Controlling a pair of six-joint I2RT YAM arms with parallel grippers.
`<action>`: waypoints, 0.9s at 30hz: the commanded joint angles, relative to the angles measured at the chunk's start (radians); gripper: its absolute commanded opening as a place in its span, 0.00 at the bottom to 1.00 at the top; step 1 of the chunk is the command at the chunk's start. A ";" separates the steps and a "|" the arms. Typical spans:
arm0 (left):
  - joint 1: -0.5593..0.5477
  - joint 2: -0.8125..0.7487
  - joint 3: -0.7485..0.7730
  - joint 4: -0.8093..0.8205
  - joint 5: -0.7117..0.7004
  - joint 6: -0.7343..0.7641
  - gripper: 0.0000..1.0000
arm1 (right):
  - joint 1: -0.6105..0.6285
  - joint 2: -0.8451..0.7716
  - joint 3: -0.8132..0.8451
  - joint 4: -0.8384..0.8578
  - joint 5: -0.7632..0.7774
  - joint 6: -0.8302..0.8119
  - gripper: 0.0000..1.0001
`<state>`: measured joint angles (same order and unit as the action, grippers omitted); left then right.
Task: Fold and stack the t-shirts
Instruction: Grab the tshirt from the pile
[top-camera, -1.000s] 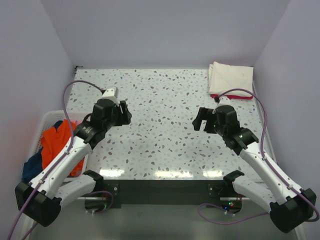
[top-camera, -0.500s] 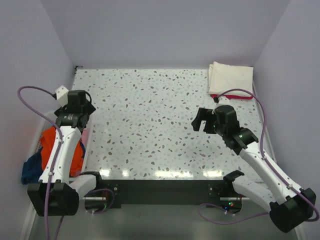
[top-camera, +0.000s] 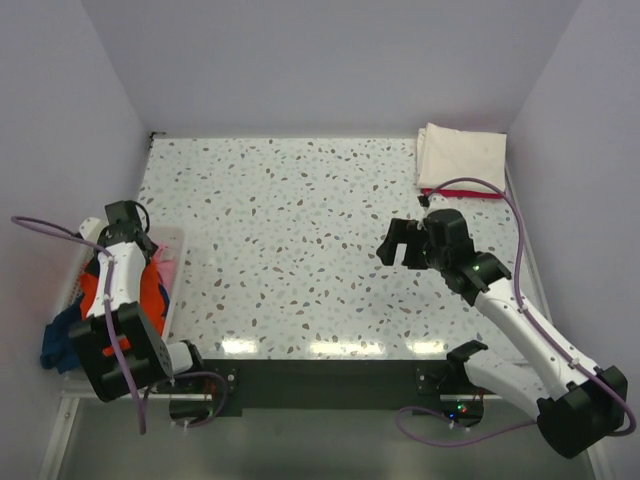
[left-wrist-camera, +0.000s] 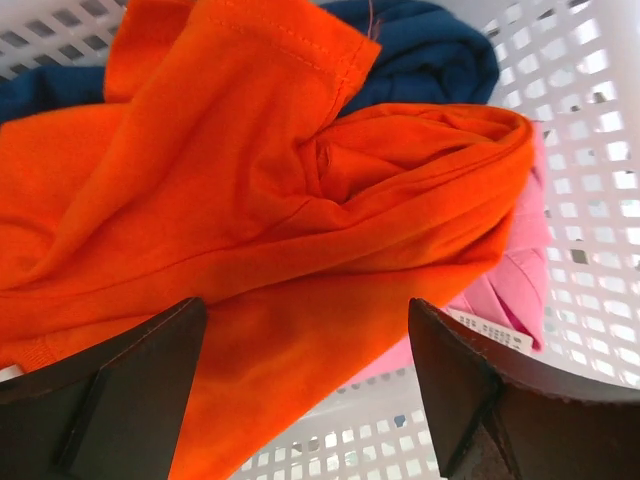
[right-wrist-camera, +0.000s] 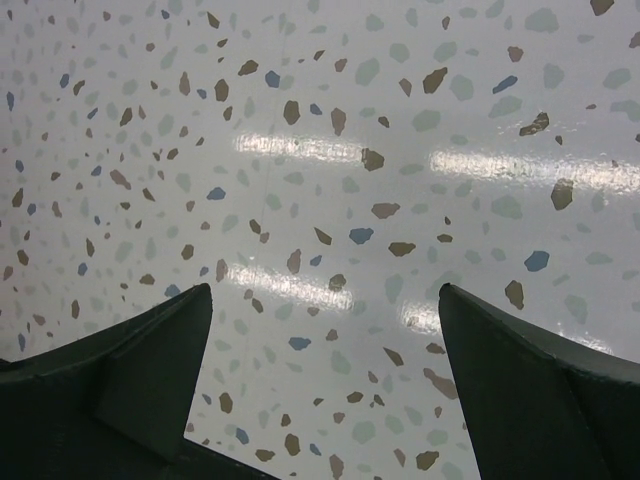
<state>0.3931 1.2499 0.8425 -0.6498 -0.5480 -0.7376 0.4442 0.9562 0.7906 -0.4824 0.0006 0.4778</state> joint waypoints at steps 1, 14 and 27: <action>0.029 0.048 -0.002 0.041 0.042 -0.039 0.85 | 0.001 -0.014 -0.005 0.018 -0.033 -0.008 0.99; 0.041 0.014 -0.008 0.055 0.126 -0.013 0.12 | 0.001 -0.031 -0.011 0.007 -0.030 -0.013 0.99; 0.041 -0.253 0.127 -0.001 0.238 0.066 0.00 | -0.001 -0.019 -0.011 0.015 -0.036 -0.015 0.99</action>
<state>0.4301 1.0599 0.8845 -0.6601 -0.3470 -0.7082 0.4442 0.9413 0.7811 -0.4854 -0.0189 0.4774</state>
